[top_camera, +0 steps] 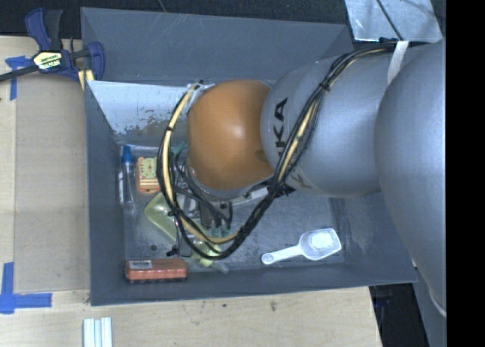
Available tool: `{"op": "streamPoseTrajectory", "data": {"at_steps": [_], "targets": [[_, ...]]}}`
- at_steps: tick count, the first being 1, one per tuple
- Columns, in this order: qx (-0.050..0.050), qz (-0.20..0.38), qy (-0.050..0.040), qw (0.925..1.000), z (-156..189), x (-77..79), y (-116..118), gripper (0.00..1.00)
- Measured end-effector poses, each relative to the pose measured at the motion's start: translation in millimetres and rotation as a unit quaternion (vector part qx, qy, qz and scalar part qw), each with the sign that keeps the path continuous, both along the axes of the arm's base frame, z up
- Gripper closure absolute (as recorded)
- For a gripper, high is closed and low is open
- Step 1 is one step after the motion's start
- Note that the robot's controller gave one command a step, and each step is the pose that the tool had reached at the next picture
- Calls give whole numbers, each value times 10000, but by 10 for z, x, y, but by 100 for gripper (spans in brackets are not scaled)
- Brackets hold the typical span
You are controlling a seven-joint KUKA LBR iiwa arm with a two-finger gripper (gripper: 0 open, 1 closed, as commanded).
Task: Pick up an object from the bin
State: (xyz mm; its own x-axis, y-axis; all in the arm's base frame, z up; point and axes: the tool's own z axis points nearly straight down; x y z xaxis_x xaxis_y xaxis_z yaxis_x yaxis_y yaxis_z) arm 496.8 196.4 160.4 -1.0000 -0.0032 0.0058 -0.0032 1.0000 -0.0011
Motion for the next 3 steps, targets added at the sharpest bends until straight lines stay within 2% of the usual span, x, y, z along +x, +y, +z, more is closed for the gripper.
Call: {"op": "streamPoseTrajectory", "data": {"at_steps": [2,3], "targets": [[15,-25,-48,10000,20,76,-2,0],[-2,435,-20,9991,-44,189,14,0]]}}
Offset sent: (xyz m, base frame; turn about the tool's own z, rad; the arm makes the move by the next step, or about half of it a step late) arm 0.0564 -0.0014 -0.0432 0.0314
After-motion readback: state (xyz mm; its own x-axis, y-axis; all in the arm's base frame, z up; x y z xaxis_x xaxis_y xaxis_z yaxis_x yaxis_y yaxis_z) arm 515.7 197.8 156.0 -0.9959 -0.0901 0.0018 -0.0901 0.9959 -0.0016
